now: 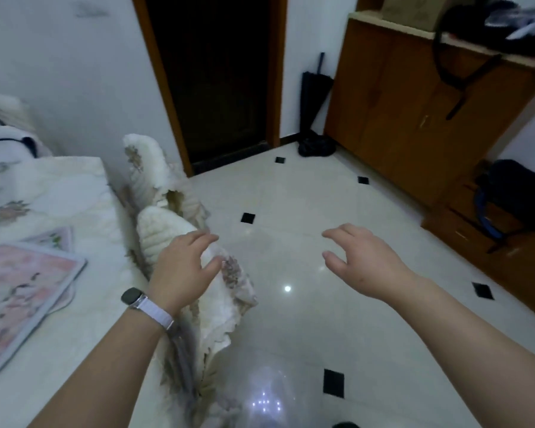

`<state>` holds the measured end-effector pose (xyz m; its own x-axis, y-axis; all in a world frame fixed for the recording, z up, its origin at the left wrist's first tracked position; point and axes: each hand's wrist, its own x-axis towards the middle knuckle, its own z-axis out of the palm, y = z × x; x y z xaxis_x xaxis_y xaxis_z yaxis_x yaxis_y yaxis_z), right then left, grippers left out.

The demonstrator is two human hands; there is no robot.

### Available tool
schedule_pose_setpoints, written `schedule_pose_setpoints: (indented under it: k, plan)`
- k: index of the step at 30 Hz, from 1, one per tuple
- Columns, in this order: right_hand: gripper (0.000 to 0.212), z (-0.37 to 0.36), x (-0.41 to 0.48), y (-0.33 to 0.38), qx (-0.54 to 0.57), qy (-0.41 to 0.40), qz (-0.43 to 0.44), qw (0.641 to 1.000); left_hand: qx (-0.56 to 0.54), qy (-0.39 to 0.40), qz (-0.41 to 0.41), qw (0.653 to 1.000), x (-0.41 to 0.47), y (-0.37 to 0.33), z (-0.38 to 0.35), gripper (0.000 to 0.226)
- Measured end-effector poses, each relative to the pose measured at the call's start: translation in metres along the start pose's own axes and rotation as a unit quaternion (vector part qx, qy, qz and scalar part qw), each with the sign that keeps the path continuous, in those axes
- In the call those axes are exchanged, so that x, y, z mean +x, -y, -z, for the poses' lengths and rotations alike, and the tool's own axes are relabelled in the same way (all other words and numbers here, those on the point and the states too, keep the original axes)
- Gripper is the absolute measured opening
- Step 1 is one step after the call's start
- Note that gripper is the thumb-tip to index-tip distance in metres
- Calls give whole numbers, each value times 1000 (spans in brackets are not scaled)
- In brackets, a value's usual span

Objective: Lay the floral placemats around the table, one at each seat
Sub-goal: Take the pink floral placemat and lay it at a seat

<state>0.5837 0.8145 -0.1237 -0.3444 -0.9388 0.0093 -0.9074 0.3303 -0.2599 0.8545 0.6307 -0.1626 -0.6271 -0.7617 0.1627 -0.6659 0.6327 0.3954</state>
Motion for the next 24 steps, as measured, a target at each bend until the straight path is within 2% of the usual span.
schedule_pose_setpoints:
  k: [9,13,17,21,24]
  plan:
    - [45,-23,165,-1,13,65,138,988,17,-53,152,987,53,50,-3,40]
    - [44,-24,267,-16,43,49,186,980,30,-75,212,974,101,65,2,42]
    - [47,-17,358,-17,29,74,271,959,7,-109,282,953,157,53,4,43]
    - [49,-15,417,-8,16,90,358,929,19,-134,315,939,191,41,1,42]
    - [47,-14,460,8,26,102,394,913,36,-148,352,924,198,37,1,41]
